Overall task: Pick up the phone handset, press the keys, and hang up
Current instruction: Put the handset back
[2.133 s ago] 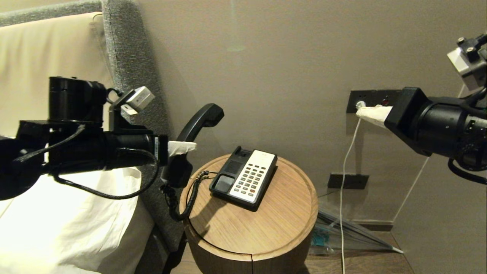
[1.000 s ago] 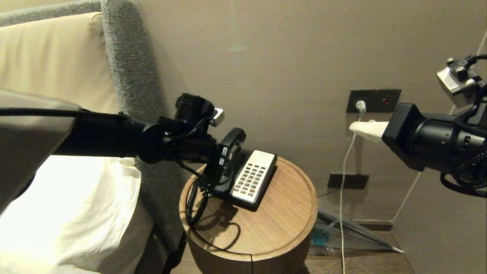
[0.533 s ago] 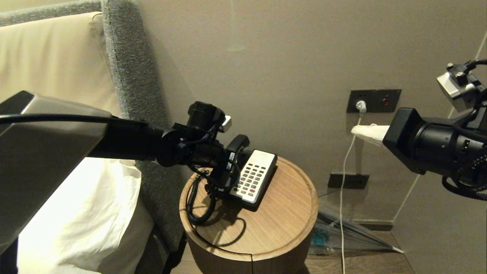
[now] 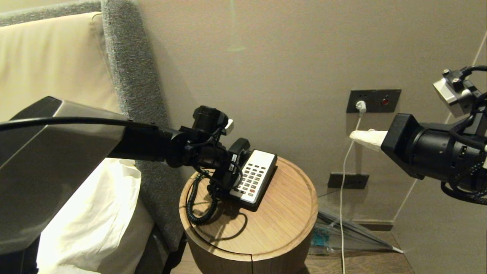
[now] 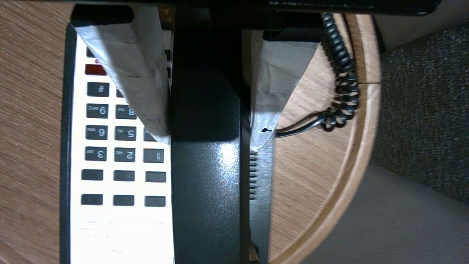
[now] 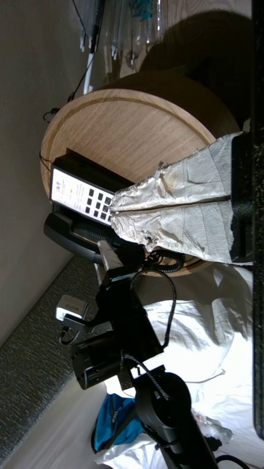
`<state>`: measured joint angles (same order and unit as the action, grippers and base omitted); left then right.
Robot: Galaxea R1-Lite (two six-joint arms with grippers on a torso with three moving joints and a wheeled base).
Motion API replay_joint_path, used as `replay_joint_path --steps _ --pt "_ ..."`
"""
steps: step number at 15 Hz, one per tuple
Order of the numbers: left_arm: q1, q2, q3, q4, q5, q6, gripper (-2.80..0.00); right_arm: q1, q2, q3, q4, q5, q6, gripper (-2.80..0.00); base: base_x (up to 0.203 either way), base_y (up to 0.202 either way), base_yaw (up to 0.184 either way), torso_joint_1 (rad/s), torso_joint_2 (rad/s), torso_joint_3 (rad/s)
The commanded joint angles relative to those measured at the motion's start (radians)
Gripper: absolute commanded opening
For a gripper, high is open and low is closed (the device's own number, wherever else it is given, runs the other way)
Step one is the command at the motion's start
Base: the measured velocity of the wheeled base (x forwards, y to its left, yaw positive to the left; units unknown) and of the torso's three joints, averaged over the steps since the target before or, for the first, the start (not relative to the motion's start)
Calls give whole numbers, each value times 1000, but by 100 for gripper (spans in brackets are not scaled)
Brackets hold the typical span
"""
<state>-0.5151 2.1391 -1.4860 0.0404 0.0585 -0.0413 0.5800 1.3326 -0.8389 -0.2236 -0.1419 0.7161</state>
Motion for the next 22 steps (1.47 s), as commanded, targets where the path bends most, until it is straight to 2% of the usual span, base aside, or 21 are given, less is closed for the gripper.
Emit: replay_joint_path --steps 1,22 --pt "0 16 -8 -1 1 -3 -280 1 2 1 -2 -1 3 -280 0 0 0 0 0 0" --pt "7 85 -57 -1 1 -2 -280 3 17 11 -2 7 6 -280 0 0 0 0 0 0"
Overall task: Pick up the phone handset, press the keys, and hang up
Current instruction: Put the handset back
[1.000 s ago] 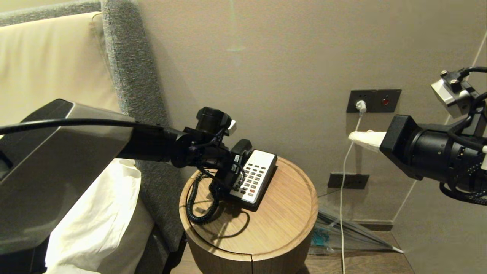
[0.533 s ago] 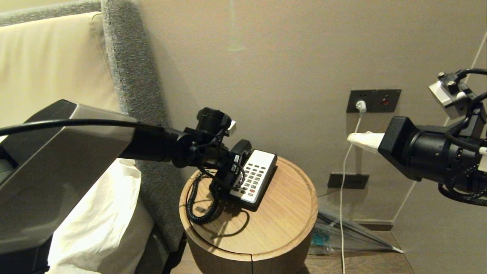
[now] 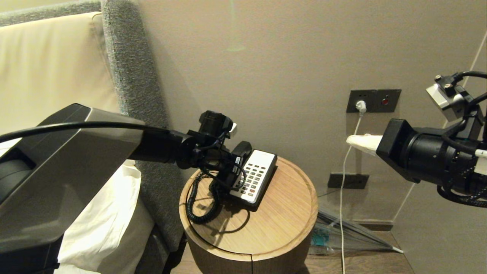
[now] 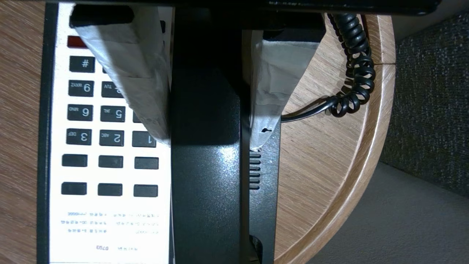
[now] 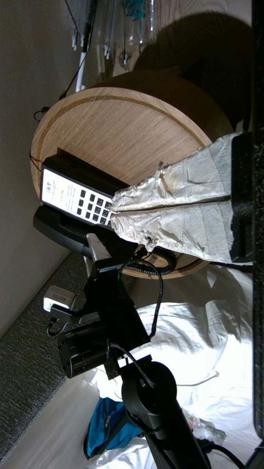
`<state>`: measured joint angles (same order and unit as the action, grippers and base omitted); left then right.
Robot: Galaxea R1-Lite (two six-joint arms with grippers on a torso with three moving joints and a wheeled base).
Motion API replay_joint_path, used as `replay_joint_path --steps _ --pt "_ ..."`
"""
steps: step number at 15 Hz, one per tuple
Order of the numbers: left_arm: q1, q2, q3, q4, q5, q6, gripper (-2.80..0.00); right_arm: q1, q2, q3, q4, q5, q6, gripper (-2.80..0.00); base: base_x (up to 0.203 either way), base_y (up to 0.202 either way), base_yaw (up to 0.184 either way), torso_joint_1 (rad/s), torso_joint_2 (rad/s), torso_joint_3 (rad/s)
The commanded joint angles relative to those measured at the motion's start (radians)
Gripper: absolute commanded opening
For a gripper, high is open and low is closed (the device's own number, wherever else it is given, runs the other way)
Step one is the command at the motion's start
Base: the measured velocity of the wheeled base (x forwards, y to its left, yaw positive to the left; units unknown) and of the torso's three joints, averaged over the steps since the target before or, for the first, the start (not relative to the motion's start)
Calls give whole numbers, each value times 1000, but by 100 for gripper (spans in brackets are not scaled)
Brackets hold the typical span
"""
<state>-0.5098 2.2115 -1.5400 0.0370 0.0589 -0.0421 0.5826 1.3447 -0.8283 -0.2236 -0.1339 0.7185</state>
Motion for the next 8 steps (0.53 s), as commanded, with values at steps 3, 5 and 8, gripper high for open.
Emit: replay_joint_path --steps 3,5,8 --pt "2 25 -3 3 1 -1 -280 0 5 1 -2 0 4 -280 0 0 0 0 0 0" --pt "2 25 -2 3 -1 -1 -280 0 7 8 -2 7 4 -280 0 0 0 0 0 0" --pt "2 33 -2 3 -7 1 -280 0 13 12 -17 8 6 -280 0 0 0 0 0 0"
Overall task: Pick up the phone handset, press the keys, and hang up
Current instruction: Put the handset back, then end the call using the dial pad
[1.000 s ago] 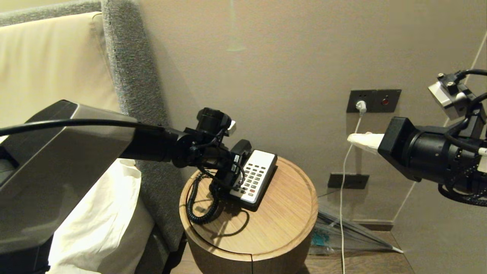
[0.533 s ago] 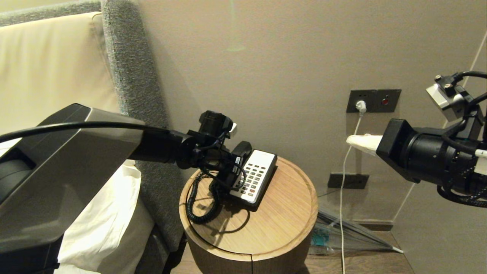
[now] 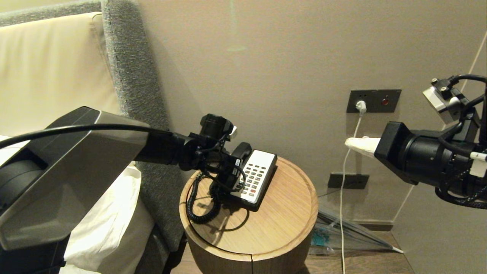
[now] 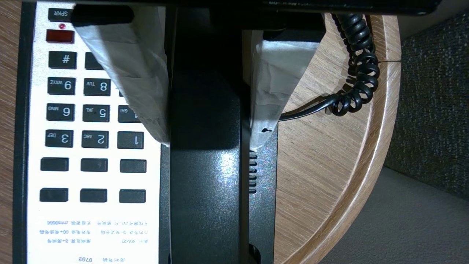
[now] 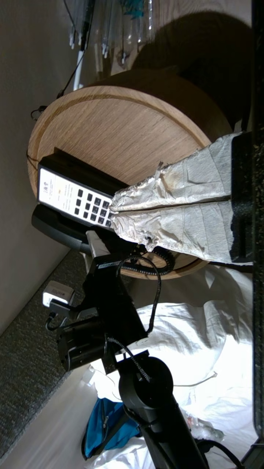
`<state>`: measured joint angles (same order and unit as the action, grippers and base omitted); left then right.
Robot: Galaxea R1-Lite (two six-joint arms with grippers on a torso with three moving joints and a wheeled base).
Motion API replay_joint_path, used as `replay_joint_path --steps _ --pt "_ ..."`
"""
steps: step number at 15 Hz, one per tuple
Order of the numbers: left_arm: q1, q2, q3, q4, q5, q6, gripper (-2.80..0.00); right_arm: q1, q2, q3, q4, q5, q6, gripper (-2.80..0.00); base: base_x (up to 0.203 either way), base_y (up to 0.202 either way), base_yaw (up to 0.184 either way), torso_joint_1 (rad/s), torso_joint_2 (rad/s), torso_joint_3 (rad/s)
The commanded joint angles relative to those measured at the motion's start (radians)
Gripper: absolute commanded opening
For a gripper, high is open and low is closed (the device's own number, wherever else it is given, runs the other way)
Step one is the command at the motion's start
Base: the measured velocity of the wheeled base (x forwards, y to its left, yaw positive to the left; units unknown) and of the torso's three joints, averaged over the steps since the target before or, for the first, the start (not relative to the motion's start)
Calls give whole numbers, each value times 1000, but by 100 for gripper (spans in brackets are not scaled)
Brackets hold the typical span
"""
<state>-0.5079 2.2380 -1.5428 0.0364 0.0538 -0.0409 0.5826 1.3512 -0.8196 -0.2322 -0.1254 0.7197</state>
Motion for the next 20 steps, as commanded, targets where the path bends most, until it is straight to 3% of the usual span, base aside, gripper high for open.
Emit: replay_joint_path --steps 1,3,4,13,17,20 --pt "0 8 1 4 -8 -2 -280 0 7 12 -20 0 4 -280 0 0 0 0 0 0" --pt "0 14 -3 -3 -9 -1 -280 2 8 19 -27 2 7 -280 0 0 0 0 0 0" --pt "0 19 -7 -18 -8 -5 0 2 11 19 -27 3 7 -280 0 0 0 0 0 0" --pt "1 -68 -5 -61 5 -34 0 30 17 56 -42 2 6 -280 0 0 0 0 0 0" --pt "-1 -264 43 -59 -1 -105 0 85 35 92 -109 -11 1 -280 0 0 0 0 0 0" --pt "-11 -476 115 -54 -3 -227 0 84 60 82 -114 -20 -2 -280 0 0 0 0 0 0"
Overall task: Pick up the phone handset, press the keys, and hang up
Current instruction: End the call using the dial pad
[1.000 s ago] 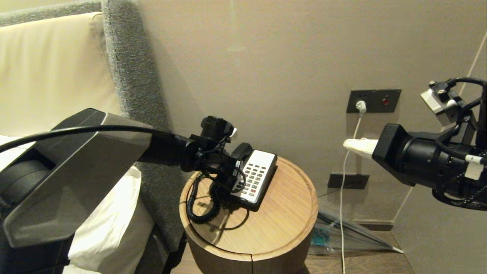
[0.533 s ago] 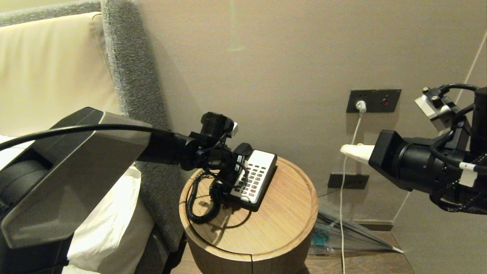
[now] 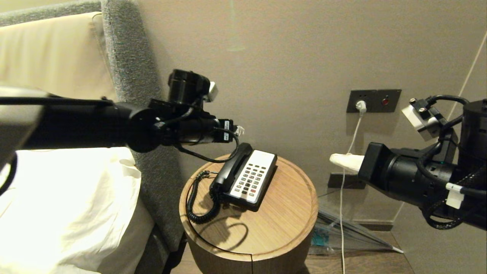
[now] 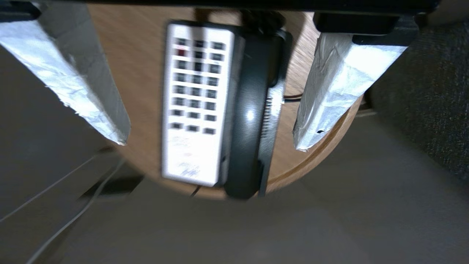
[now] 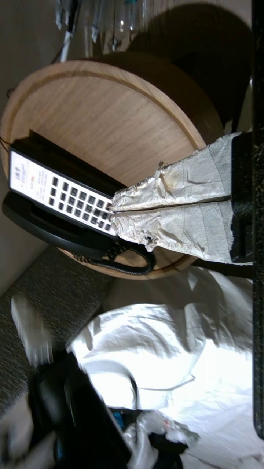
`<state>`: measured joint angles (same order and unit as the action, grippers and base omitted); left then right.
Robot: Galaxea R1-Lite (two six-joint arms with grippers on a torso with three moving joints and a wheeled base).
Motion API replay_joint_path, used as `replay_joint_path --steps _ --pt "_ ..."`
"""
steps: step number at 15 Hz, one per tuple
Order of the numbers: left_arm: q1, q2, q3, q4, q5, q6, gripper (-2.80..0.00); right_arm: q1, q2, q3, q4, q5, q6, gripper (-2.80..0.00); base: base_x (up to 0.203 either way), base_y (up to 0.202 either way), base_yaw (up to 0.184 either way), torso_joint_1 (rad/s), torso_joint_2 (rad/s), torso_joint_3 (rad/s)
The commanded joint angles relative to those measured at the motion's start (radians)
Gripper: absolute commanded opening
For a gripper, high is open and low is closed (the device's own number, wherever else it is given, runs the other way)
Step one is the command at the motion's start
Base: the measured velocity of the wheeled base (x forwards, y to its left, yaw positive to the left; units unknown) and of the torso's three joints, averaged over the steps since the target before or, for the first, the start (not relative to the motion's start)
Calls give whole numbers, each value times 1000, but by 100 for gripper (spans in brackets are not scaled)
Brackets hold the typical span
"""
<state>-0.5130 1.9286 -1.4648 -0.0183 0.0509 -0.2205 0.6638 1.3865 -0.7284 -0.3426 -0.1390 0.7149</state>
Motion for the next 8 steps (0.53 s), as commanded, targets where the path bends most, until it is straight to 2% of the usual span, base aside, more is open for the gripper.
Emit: replay_joint_path --steps 1,4,6,8 --pt "-14 -239 70 2 1 -94 0 3 37 -11 -5 -34 0 -280 0 0 0 0 0 0" --pt "-28 -466 192 0 3 -218 0 3 44 -9 10 -45 -1 -280 0 0 0 0 0 0" --pt "-30 -627 276 6 1 -297 0 5 62 -56 36 -45 -34 -280 0 0 0 0 0 0" --pt "-31 -773 401 9 -4 -341 0 6 120 -143 87 -44 -50 -280 0 0 0 0 0 0"
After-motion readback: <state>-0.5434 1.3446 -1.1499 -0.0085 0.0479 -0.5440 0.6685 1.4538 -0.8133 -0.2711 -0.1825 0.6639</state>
